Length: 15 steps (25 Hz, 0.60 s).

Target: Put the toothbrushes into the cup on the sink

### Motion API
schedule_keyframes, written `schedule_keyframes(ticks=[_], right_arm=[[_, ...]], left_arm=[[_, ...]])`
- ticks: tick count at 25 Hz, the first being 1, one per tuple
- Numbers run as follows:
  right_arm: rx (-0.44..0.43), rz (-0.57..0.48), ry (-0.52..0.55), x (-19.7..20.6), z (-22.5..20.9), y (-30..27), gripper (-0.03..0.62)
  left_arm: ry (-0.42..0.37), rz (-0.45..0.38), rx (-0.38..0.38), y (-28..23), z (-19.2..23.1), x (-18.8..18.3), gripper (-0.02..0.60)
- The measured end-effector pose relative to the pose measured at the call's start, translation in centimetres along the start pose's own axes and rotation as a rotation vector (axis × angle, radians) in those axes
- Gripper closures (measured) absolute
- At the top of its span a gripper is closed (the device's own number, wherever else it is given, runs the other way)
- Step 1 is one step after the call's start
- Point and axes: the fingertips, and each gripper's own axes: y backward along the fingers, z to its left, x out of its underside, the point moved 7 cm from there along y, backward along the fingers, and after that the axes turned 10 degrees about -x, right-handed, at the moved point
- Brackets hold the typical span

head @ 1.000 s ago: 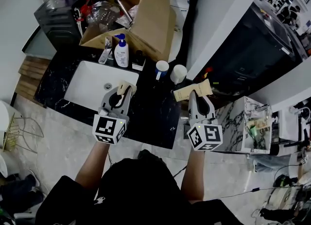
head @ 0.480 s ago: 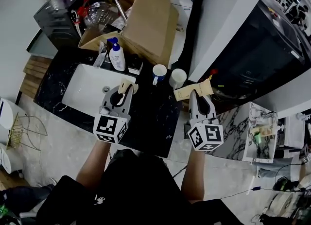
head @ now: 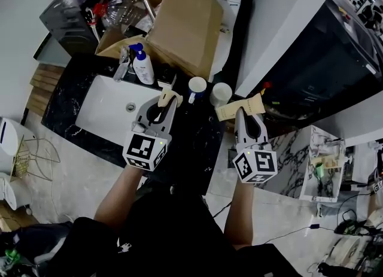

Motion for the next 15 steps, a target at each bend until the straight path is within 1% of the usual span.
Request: schedule_keyframes(ticks=[5,15], right_arm=[[-0.001,0.002,-0.005,0.4,0.5,-1.1,0.566],[0.074,0.015,-0.016,1.3,-1.0,-1.8,0.566]], left_arm=[[0.014,-0.009,0.021,-1.4,0.3,-0.2,0.554],[0.043,0.007,0.084,-4.8,0.5,0.7,0.554]])
